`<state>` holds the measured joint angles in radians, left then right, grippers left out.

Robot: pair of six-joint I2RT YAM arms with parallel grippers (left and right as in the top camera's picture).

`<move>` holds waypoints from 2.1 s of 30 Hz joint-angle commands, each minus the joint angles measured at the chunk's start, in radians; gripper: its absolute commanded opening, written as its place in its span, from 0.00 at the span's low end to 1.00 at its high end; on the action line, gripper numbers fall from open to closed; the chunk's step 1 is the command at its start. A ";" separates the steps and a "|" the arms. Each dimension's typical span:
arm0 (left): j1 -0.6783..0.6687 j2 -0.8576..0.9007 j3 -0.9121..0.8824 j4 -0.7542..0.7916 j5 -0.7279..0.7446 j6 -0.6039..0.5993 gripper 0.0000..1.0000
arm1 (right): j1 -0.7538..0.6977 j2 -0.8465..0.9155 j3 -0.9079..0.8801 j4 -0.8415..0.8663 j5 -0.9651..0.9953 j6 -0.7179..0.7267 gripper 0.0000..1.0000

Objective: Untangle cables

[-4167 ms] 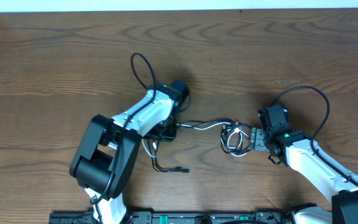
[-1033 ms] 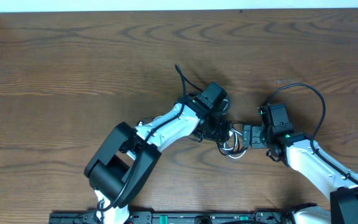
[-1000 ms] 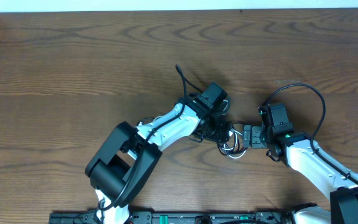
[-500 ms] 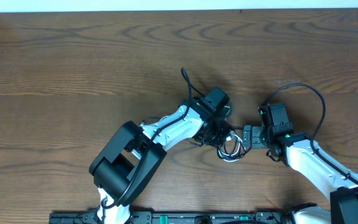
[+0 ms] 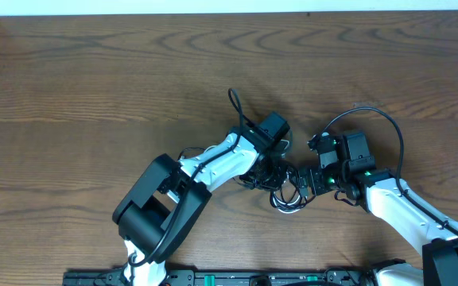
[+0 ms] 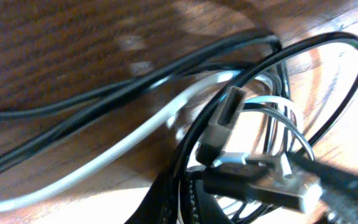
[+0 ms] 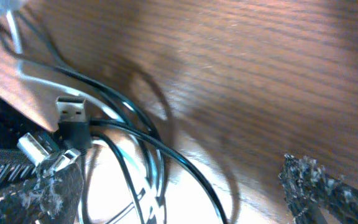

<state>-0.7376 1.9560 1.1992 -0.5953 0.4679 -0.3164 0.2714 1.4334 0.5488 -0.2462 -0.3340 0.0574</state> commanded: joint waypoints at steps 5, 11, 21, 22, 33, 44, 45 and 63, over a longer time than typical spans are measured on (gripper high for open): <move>0.004 -0.131 0.001 -0.011 -0.004 0.005 0.07 | 0.007 0.046 -0.047 -0.035 -0.068 -0.007 0.98; 0.004 -0.203 0.001 -0.029 -0.003 0.006 0.07 | 0.007 0.047 -0.047 -0.055 -0.016 -0.007 0.96; 0.005 -0.303 0.001 -0.075 -0.004 0.010 0.07 | 0.007 0.047 -0.047 -0.144 0.411 0.220 0.86; 0.008 -0.322 0.001 -0.082 -0.005 0.011 0.07 | 0.007 0.046 -0.047 -0.161 0.461 0.255 0.86; 0.174 -0.465 0.001 -0.119 -0.005 0.014 0.07 | 0.007 0.047 -0.047 -0.177 0.490 0.264 0.84; 0.494 -0.613 0.001 -0.242 -0.008 0.133 0.07 | 0.007 0.046 -0.047 -0.176 0.490 0.264 0.85; 0.521 -0.621 0.001 -0.244 -0.008 0.133 0.07 | 0.007 0.046 -0.047 -0.176 0.490 0.264 0.85; 0.787 -0.667 0.000 -0.241 0.023 0.117 0.08 | 0.007 0.047 -0.047 -0.173 0.482 0.264 0.85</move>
<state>0.0444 1.2976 1.1992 -0.8364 0.4736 -0.2050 0.2810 1.4288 0.5617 -0.3882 0.1066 0.3141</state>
